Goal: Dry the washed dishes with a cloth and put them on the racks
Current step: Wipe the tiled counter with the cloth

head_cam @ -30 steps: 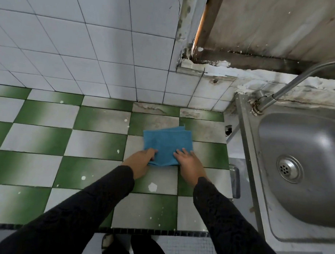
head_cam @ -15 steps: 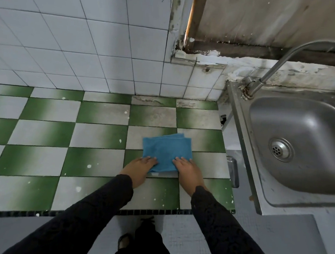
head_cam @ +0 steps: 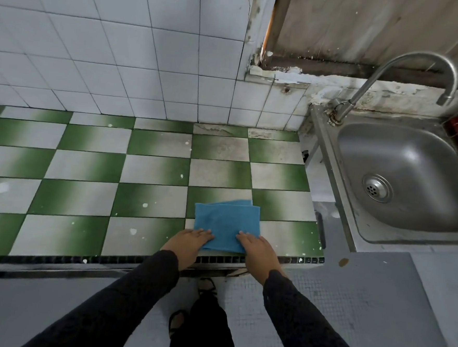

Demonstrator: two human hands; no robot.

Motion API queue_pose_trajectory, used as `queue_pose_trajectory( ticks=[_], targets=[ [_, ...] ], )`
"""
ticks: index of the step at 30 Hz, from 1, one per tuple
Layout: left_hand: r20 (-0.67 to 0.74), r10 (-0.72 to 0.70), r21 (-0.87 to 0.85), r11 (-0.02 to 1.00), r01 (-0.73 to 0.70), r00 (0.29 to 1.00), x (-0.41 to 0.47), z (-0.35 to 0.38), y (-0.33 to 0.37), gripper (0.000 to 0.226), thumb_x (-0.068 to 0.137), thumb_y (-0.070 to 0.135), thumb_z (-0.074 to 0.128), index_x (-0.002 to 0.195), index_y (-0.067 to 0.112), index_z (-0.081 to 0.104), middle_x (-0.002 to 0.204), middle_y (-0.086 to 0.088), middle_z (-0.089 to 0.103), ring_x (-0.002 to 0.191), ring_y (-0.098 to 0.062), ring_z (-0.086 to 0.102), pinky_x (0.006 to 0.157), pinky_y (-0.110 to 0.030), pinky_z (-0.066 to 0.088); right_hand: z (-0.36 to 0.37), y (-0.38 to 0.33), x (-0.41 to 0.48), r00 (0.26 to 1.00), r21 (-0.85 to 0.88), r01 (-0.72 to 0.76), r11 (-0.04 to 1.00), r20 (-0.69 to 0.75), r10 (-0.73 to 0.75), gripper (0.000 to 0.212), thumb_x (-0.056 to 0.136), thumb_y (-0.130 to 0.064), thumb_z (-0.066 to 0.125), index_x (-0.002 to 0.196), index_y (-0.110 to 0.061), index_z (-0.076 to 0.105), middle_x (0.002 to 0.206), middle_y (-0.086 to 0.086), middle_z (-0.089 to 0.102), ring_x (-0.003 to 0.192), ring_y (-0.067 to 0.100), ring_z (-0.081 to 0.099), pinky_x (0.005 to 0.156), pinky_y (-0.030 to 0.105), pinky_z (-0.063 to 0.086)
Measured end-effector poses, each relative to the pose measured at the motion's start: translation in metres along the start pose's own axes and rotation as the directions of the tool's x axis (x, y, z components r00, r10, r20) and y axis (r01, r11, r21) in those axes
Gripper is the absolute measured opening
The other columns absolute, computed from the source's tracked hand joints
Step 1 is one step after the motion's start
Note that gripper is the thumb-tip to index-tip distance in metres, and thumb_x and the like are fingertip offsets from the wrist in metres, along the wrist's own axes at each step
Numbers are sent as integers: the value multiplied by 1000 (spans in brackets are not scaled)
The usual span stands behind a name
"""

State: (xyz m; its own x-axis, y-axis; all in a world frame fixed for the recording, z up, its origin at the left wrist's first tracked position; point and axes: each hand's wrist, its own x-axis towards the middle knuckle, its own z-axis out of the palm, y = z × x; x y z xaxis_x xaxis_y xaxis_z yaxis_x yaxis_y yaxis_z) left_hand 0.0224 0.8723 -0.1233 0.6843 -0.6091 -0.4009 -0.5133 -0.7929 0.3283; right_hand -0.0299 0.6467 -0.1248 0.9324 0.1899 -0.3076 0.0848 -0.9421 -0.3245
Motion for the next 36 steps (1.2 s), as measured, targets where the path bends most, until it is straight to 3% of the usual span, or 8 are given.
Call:
queue_pose_trajectory(
  ticks=[9, 13, 17, 21, 24, 29, 33, 36],
  targets=[
    [-100, -173, -373, 920, 124, 980, -3, -23, 5, 36, 95, 6, 46, 129, 17, 50, 114, -15, 63, 90, -27, 60, 75, -26, 42, -26, -7, 7, 973, 308, -131, 942, -141, 182, 32, 89, 2, 56, 119, -4, 63, 113, 15, 68, 101, 34, 62, 91, 43, 52],
    [-196, -363, -610, 773, 176, 911, 16, -41, 3, 18, 97, 12, 55, 115, 10, 55, 105, -12, 63, 89, -25, 59, 75, -25, 42, -50, 4, 28, 946, 445, -217, 869, -123, 299, 18, 95, -11, 62, 107, -10, 49, 103, 4, 57, 89, 23, 58, 73, 34, 52],
    [-192, -513, -674, 689, 267, 837, 32, -42, -2, 37, 96, 14, 56, 130, 9, 43, 116, -14, 55, 100, -30, 58, 84, -34, 49, -60, 13, 52, 943, 232, -200, 952, -219, 252, 27, 94, -25, 67, 107, -9, 50, 104, 6, 52, 89, 25, 54, 76, 35, 47],
    [-401, -288, -273, 944, 186, 870, 38, -20, -6, 53, 84, 8, 61, 135, 7, 49, 140, -19, 44, 121, -35, 50, 105, -46, 45, -44, 13, 58, 977, -185, -39, 982, -214, -2, 51, 69, -29, 89, 109, -9, 67, 115, 12, 65, 107, 31, 64, 93, 46, 55],
    [-249, 28, 89, 996, -6, 968, 43, -3, -11, 50, 79, 23, 49, 126, 12, 61, 136, -13, 58, 121, -33, 59, 100, -49, 47, -20, 20, 56, 984, -295, 169, 940, 0, -177, 59, 54, -38, 95, 106, -17, 76, 114, 5, 72, 108, 25, 70, 93, 42, 56],
    [-84, -32, 135, 990, 43, 996, 47, -3, -19, 61, 97, 5, 44, 154, 16, 27, 161, 1, 21, 148, -23, 25, 121, -39, 9, -17, 43, 62, 949, -153, 295, 943, 159, -271, 57, 94, 1, 56, 149, -10, 47, 155, 11, 45, 144, 31, 43, 118, 42, 32],
    [-137, 53, 159, 987, -31, 989, 69, -14, -21, 64, 76, -4, 70, 137, 12, 56, 140, -7, 57, 124, -25, 59, 107, -42, 41, -44, 50, 78, 954, -122, 272, 954, 162, -251, 68, 97, 14, 34, 158, -13, 26, 167, 7, 22, 154, 23, 19, 122, 32, 17],
    [-196, 16, 91, 996, 2, 980, 97, -38, -6, 59, 90, -5, 49, 146, 10, 43, 151, -9, 44, 139, -28, 42, 118, -38, 24, -61, 67, 96, 978, -83, 203, 976, 62, -198, 70, 91, 20, 36, 156, -8, 32, 164, 13, 27, 152, 27, 25, 122, 35, 20]
  ],
)
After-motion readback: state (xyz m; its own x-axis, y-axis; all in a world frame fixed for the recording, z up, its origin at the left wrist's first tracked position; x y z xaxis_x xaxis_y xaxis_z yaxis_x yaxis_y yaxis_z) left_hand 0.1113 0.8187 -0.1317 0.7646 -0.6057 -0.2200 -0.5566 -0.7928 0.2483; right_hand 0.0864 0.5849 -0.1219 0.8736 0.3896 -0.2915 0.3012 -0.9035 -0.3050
